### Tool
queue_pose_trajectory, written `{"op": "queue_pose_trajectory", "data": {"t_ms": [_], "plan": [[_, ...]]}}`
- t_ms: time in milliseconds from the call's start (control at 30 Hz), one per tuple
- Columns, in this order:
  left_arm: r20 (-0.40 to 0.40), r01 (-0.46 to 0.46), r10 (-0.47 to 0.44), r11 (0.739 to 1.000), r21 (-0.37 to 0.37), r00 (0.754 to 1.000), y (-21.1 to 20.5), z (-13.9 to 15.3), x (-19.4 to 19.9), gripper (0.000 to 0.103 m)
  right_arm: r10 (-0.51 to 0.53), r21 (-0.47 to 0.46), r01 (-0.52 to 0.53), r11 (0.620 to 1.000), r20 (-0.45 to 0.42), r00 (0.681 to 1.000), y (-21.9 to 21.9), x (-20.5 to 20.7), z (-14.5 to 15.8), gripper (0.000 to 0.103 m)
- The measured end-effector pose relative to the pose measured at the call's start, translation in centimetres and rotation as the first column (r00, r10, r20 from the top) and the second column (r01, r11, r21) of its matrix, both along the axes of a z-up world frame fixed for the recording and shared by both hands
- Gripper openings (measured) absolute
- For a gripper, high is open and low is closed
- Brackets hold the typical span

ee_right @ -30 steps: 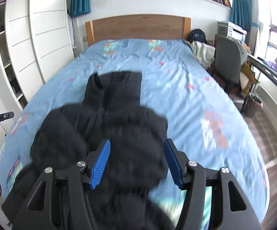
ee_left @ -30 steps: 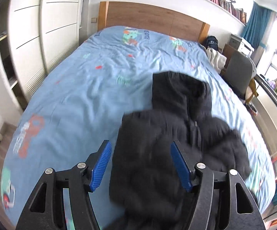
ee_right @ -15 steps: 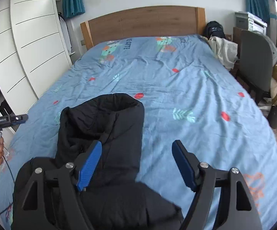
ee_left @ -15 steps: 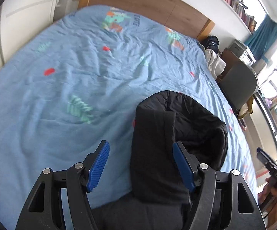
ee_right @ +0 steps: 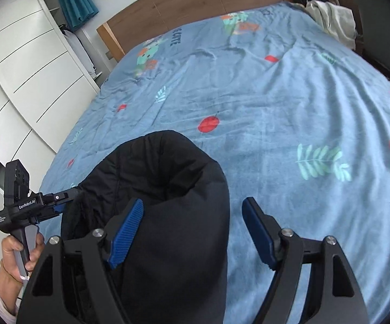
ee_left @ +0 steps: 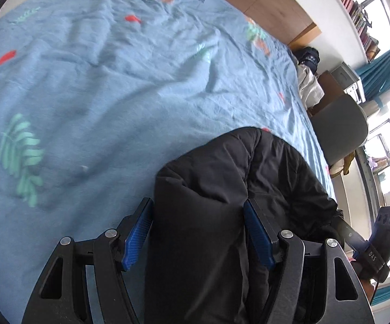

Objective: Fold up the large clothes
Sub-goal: 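Grasp the coat hem with both grippers and lift it toward the hood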

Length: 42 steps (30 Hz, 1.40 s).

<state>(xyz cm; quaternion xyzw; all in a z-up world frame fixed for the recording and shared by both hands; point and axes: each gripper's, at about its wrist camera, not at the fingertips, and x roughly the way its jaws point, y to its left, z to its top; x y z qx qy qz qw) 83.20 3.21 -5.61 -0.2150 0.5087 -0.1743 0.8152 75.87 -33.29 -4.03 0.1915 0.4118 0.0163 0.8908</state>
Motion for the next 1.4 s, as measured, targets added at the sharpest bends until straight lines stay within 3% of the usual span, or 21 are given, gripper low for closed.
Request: {"op": "queue_pose_trajectory", "data": {"t_ms": [67, 100, 200, 267, 400, 600, 800, 967, 1133, 1233, 1400], "plan": [[-0.029, 0.009, -0.008, 1.0, 0.011, 1.0, -0.6, -0.9, 0.6, 0.052, 0.0, 0.002, 0.001, 1.0, -0.035, 0.999, 0.0, 0.9, -1.2, 0.069], [-0.044, 0.015, -0.014, 1.0, 0.025, 0.999, -1.0, -1.4, 0.7, 0.044, 0.005, -0.005, -0.006, 1.0, -0.056, 0.998, 0.2, 1.3, -1.8, 0.05], [-0.073, 0.028, -0.024, 0.998, 0.065, 0.997, -1.4, -2.1, 0.6, 0.022, 0.004, -0.034, -0.008, 0.999, -0.093, 0.996, 0.6, 1.5, -2.4, 0.023], [-0.07, 0.03, -0.024, 0.996, 0.085, 0.997, -1.4, -1.5, 0.0, 0.016, 0.011, -0.054, -0.016, 0.998, -0.099, 0.995, 0.9, 1.2, -1.9, 0.018], [-0.056, 0.041, -0.033, 0.988, 0.147, 0.998, -1.8, 0.9, -1.8, 0.014, 0.021, -0.085, -0.03, 0.996, -0.099, 0.995, 1.6, -0.2, 0.3, 0.016], [0.009, 0.055, -0.058, 0.98, 0.191, 0.998, -2.4, 5.9, -5.7, 0.013, 0.033, -0.124, -0.041, 0.991, -0.068, 0.997, 3.5, -4.4, 5.9, 0.015], [0.086, 0.047, -0.065, 0.98, 0.193, 0.994, -1.4, 11.8, -12.2, 0.013, 0.043, -0.152, -0.044, 0.987, -0.012, 0.999, 6.4, -11.5, 11.7, 0.015], [0.118, 0.036, -0.058, 0.983, 0.181, 0.991, 0.1, 14.3, -19.2, 0.013, 0.043, -0.156, -0.038, 0.987, 0.027, 0.999, 8.9, -18.7, 14.0, 0.015], [0.108, 0.054, -0.078, 0.976, 0.211, 0.991, 1.6, 13.3, -27.3, 0.013, 0.044, -0.12, -0.036, 0.992, 0.06, 0.997, 10.0, -26.8, 13.6, 0.015], [0.113, 0.077, -0.111, 0.959, 0.272, 0.987, 1.9, 11.4, -31.1, 0.013, 0.018, -0.101, -0.011, 0.995, 0.067, 0.998, 9.2, -31.2, 11.3, 0.015], [0.091, 0.093, -0.125, 0.951, 0.295, 0.988, 2.4, 6.8, -35.3, 0.015, -0.028, -0.054, 0.029, 0.998, 0.016, 0.999, 7.7, -35.3, 6.0, 0.015]]}}
